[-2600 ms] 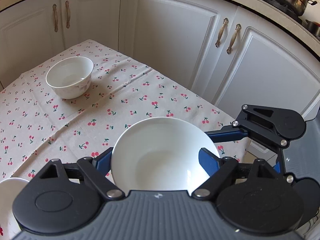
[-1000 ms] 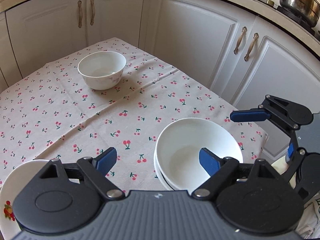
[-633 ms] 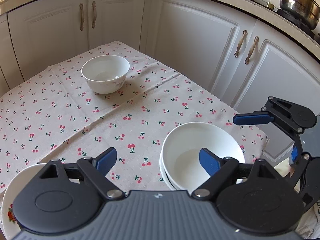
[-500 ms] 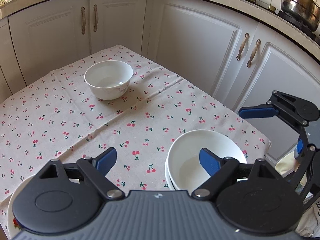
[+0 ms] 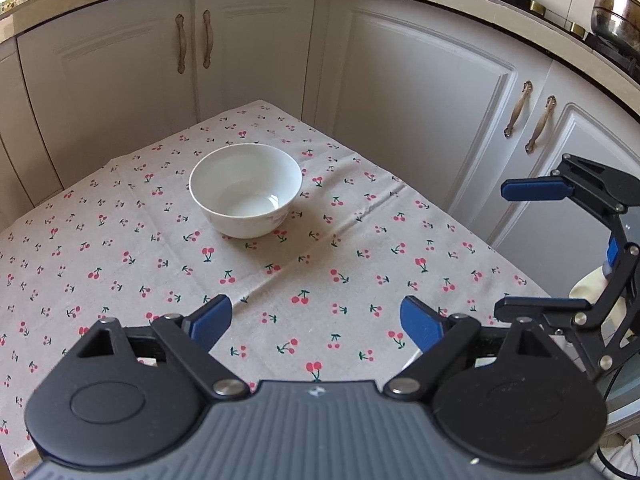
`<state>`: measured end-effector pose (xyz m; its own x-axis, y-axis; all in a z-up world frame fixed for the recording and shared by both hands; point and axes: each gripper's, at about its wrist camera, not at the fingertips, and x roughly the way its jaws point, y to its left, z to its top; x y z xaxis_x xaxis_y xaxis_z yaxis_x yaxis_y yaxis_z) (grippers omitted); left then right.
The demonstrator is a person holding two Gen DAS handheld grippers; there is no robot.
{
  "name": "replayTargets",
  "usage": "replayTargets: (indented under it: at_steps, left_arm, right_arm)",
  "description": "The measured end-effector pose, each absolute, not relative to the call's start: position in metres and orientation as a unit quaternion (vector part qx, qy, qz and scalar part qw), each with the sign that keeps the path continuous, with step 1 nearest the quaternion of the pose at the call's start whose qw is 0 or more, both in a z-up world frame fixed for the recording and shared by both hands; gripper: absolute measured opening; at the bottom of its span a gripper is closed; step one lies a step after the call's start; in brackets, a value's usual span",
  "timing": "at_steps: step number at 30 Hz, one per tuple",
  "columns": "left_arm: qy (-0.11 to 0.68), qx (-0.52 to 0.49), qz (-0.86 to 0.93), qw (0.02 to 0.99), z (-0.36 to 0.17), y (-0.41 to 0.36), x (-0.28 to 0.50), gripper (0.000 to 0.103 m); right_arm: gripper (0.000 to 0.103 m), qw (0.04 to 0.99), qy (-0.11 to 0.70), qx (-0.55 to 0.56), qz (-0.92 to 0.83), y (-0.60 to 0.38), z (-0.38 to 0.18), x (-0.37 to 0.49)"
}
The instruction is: Organize plates and bowls
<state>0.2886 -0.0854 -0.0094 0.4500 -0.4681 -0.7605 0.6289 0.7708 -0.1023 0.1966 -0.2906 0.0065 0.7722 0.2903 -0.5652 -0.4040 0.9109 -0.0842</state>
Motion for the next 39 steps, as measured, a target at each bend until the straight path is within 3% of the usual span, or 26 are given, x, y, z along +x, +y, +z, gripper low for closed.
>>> replayTargets:
  at_steps: [39]
  left_arm:
    - [0.407,0.076,-0.3,0.86,-0.05,-0.103,0.432,0.091]
  right_arm:
    - [0.102,0.887,0.319,-0.194,0.274,-0.258,-0.056,0.375]
